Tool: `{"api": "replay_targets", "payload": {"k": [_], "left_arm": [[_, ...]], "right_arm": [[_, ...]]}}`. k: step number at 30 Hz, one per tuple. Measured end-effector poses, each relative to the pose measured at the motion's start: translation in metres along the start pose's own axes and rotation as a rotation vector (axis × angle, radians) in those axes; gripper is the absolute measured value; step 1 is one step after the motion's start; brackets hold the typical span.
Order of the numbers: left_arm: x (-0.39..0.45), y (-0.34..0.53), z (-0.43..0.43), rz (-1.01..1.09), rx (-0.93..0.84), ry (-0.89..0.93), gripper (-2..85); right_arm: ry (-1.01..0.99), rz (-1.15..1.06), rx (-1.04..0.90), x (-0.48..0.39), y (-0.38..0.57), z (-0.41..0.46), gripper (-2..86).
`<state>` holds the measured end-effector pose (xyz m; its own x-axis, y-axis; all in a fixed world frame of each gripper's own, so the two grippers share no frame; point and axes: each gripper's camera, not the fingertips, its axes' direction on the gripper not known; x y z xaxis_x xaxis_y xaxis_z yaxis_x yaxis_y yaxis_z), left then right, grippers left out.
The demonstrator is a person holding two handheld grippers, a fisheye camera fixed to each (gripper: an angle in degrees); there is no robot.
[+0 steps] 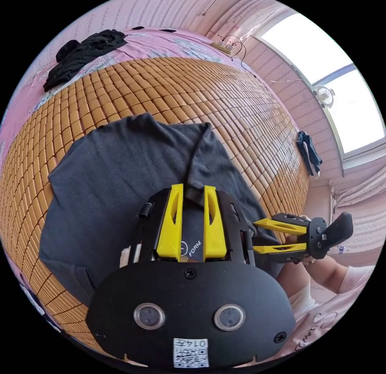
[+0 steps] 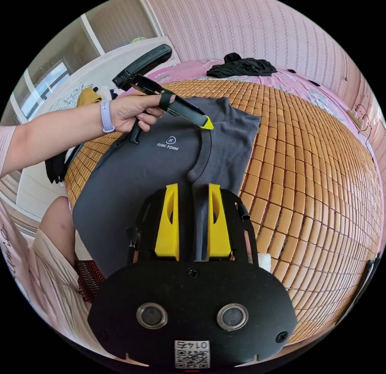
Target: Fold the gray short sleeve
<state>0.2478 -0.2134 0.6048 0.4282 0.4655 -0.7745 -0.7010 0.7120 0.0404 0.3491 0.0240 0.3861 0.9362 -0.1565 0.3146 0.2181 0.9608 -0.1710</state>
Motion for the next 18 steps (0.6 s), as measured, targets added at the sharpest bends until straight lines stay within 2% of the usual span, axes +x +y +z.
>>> {"api": "replay_targets", "payload": {"k": [3, 10, 12, 15, 18], "left_arm": [[0.015, -0.007, -0.016, 0.047, 0.026, -0.028, 1.7], [0.071, -0.057, -0.048, 0.198, 0.099, 0.183, 0.1], [0.090, -0.070, -0.047, 0.251, 0.118, 0.212, 0.1], [0.110, -0.075, -0.044, 0.287, 0.124, 0.229, 0.2], [0.099, -0.062, -0.044, 0.278, 0.135, 0.169, 0.6]], "right_arm": [[0.031, 0.075, 0.053, 0.011, 0.001, -0.013, 2.9], [-0.205, 0.414, 0.288, 0.083, 0.047, -0.048, 1.2], [-0.212, 0.463, 0.332, 0.093, 0.059, -0.054, 1.1], [-0.193, 0.462, 0.340, 0.096, 0.065, -0.057, 1.1], [-0.156, 0.379, 0.330, 0.083, 0.059, -0.059, 1.3]]}}
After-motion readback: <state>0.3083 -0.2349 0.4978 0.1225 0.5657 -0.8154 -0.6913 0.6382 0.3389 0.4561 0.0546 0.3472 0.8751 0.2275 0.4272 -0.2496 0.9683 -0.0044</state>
